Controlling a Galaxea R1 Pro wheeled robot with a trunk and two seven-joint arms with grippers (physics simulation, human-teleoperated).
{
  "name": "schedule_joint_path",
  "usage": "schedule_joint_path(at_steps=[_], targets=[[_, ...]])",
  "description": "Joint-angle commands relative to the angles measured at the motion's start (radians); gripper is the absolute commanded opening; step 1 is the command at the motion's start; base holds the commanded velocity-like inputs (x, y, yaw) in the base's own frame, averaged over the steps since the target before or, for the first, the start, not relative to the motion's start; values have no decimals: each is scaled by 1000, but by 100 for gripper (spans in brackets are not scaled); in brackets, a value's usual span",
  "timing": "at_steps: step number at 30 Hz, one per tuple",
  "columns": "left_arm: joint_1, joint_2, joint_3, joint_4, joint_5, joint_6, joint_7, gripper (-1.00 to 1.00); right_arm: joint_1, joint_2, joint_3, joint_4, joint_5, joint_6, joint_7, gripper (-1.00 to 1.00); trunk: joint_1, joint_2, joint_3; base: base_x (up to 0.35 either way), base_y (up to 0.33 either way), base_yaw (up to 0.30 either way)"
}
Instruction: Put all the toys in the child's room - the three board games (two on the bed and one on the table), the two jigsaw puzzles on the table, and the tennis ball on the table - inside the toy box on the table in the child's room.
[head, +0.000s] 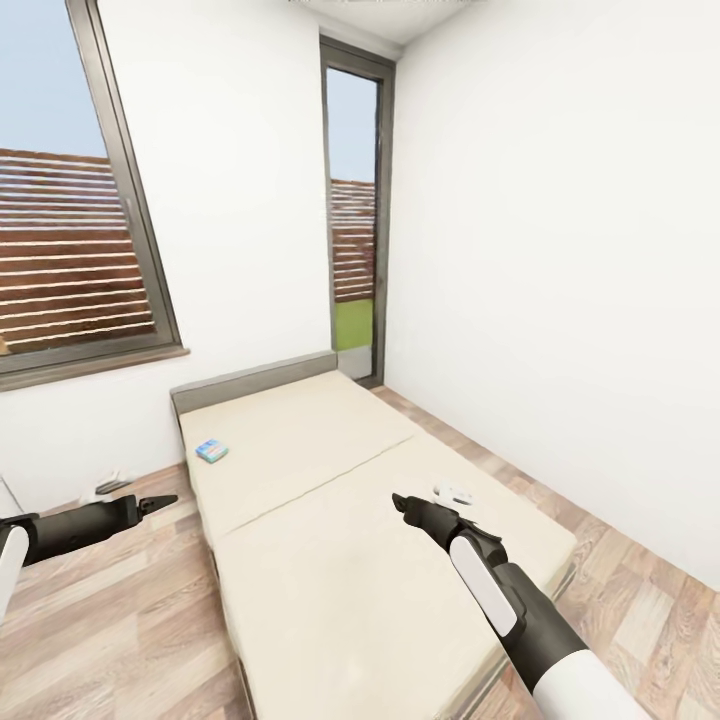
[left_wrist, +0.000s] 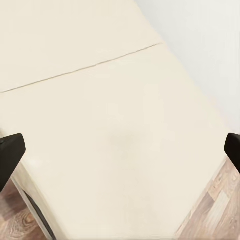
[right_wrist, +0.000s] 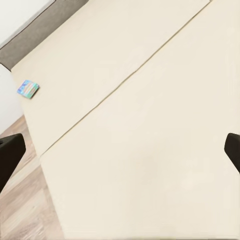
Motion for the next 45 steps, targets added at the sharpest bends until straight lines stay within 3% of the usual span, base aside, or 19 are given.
schedule_joint_path(at_steps=[1, 45], targets=[[-1, 0, 1, 0, 0, 5, -3, 100, -1, 0, 2, -1, -9, 2, -9, 100, 1, -2, -1, -59, 72, -91], [-1, 0, 2, 0, 2, 5, -3, 100, -1, 0, 2, -1, -10, 2, -9, 100, 1, -2, 24, -33, 89, -85]])
